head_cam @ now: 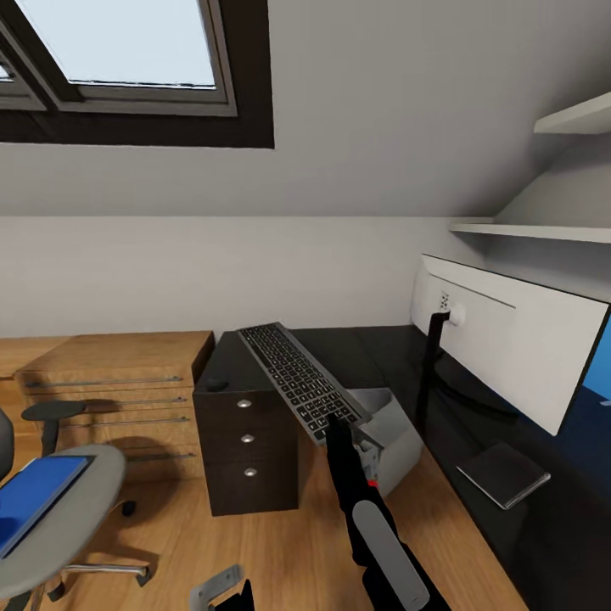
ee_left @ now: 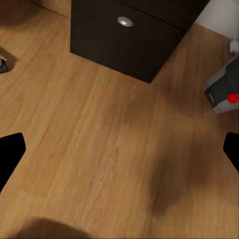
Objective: In the bedroom, organize the workspace by keeping the computer under the desk, ensuring the monitor is on the desk, placing the keyboard on the desk next to the monitor, placing the mouse on the desk next to the keyboard, moving the folder from the swivel chair onto the desk next to the mouse, stacking the notebook on top of the folder with the pen on top of the notebook, and positioning the swivel chair next to the desk.
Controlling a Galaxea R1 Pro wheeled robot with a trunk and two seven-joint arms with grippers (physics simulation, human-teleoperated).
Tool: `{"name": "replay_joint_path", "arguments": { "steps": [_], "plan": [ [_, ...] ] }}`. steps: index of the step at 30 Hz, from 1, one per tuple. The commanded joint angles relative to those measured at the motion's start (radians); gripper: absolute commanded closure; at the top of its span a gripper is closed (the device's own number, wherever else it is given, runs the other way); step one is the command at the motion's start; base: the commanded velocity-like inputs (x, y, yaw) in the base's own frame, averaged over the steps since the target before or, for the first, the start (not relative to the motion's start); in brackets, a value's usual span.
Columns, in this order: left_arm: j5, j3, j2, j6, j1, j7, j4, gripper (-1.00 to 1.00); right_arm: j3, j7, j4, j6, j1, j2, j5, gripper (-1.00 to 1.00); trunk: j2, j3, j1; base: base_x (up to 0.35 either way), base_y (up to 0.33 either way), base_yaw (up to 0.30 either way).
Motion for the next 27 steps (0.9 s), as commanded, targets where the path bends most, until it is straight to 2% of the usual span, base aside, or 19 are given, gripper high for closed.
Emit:
{"name": "replay_joint_path", "arguments": {
  "steps": [1, 12, 15, 20, 21, 24, 27],
  "plan": [
    [0.002, -0.001, 0.001, 0.005, 0.000, 0.006, -0.002, -1.00, 0.002, -0.003, -0.001, -0.006, -0.001, 0.000, -0.006, 1.00, -0.001, -0.001, 0.001, 0.270, 0.087, 0.000],
    [0.002, -0.001, 0.001, 0.005, 0.000, 0.007, -0.002, -1.00, 0.004, -0.003, -0.013, -0.007, -0.001, 0.000, -0.003, 1.00, -0.001, -0.001, 0.001, 0.317, 0.016, 0.000],
    [0.002, -0.002, 0.001, 0.005, 0.000, 0.007, -0.003, -1.00, 0.001, -0.004, 0.026, -0.010, -0.001, 0.000, -0.001, 1.00, -0.001, -0.001, 0.001, 0.328, 0.000, 0.000],
    [0.002, -0.003, 0.001, 0.005, 0.000, 0.005, -0.005, -1.00, -0.020, -0.007, 0.059, -0.113, -0.001, 0.000, -0.001, 1.00, -0.001, -0.001, 0.001, 0.271, 0.000, 0.000],
    [0.002, -0.002, 0.002, 0.005, 0.000, 0.003, -0.009, -1.00, -0.067, -0.008, 0.060, -0.154, -0.002, 0.000, -0.002, 1.00, -0.001, -0.001, 0.001, 0.040, 0.000, 0.000],
    [0.002, -0.001, 0.003, 0.004, 0.000, 0.002, -0.031, -1.00, -0.130, -0.010, 0.081, -0.164, -0.002, 0.000, -0.004, 1.00, -0.001, -0.001, 0.001, 0.015, 0.000, 0.000],
    [0.002, 0.001, 0.008, 0.006, 0.000, 0.003, -0.065, -1.00, -0.139, -0.005, 0.084, -0.163, -0.002, 0.000, -0.008, 1.00, -0.001, -0.001, 0.001, 0.101, 0.000, 0.000]
  ]
}}
